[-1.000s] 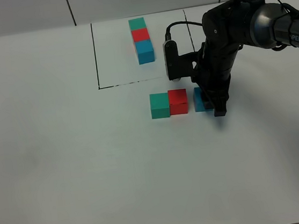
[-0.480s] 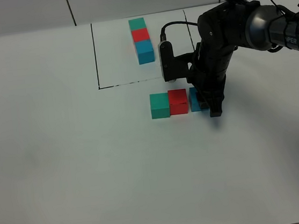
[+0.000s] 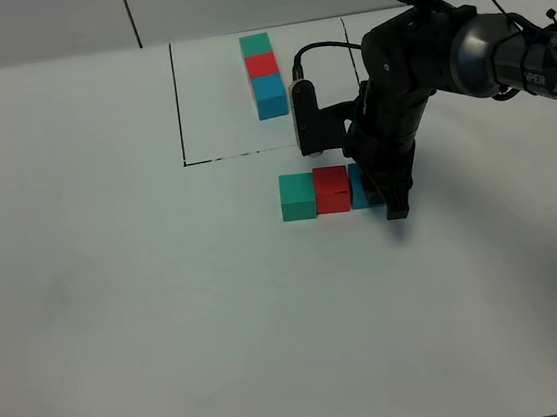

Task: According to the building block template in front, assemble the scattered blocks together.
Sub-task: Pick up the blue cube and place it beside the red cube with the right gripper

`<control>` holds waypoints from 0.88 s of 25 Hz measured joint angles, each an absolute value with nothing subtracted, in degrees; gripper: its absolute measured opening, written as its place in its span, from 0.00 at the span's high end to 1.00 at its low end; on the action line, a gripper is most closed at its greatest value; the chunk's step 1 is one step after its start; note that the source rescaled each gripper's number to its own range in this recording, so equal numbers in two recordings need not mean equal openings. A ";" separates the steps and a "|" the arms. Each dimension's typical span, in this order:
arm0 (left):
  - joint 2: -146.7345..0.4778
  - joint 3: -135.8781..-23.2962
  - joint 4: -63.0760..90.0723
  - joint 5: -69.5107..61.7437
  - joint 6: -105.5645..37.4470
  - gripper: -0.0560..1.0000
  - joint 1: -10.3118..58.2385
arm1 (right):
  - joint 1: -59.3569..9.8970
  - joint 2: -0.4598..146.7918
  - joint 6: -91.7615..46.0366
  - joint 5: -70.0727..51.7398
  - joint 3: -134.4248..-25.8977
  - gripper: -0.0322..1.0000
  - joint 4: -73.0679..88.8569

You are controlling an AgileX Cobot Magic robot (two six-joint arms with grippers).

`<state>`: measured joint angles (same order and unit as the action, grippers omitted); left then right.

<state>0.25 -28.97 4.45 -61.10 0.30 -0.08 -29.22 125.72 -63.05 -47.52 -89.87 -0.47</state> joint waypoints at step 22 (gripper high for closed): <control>0.25 -28.97 4.45 -61.10 0.30 0.59 -0.08 | -29.56 125.79 -63.25 -47.64 -89.94 0.94 0.00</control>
<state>0.25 -28.97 4.45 -61.10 0.30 -0.08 -29.56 125.79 -63.25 -47.64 -89.94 0.00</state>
